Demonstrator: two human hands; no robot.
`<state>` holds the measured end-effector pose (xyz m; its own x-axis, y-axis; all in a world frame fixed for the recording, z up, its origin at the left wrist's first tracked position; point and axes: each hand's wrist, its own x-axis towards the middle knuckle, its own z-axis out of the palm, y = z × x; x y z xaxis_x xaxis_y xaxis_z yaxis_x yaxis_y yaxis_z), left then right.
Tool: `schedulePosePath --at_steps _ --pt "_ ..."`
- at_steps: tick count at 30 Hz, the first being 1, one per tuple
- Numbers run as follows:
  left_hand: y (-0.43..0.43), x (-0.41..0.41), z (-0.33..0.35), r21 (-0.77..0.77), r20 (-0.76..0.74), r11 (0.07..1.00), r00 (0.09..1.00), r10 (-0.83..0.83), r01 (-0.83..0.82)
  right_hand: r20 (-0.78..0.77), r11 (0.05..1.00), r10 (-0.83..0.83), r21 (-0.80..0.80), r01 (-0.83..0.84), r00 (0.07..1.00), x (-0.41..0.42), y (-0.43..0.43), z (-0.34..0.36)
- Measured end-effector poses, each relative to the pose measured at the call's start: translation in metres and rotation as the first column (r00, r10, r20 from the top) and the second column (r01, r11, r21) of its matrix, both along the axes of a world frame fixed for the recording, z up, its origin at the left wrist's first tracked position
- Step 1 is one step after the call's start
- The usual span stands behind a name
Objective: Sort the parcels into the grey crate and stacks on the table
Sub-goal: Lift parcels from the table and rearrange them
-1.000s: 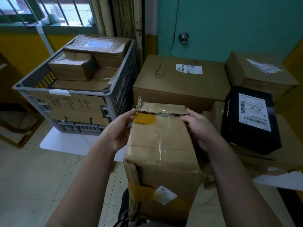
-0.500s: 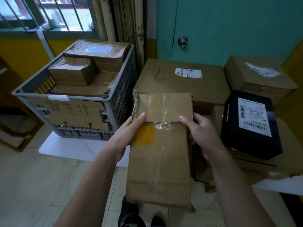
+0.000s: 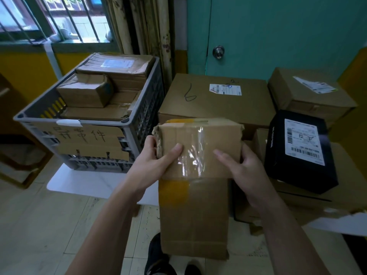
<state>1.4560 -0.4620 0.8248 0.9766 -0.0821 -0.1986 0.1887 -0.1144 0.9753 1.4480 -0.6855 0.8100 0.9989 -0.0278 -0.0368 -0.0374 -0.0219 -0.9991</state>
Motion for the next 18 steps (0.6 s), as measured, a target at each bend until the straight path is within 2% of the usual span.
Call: schedulePosePath --at_steps 3,7,12,18 --pt "-0.001 -0.005 0.001 -0.093 -0.005 0.995 1.0 -0.018 0.018 0.049 0.998 0.049 -0.039 -0.047 0.998 -0.003 -0.002 0.001" --pt "-0.005 -0.008 -0.005 -0.075 -0.011 0.996 0.999 0.042 -0.043 0.048 0.987 0.116 -0.115 -0.11 0.992 -0.005 -0.003 -0.006" --pt "0.001 -0.009 -0.015 0.06 0.069 0.997 0.997 -0.046 0.042 0.027 0.991 0.108 -0.085 -0.105 0.994 -0.004 -0.003 -0.015" --pt "-0.007 -0.01 -0.019 0.234 0.149 0.971 0.989 0.007 -0.042 0.024 0.994 0.104 -0.038 -0.103 0.994 -0.002 -0.002 -0.021"
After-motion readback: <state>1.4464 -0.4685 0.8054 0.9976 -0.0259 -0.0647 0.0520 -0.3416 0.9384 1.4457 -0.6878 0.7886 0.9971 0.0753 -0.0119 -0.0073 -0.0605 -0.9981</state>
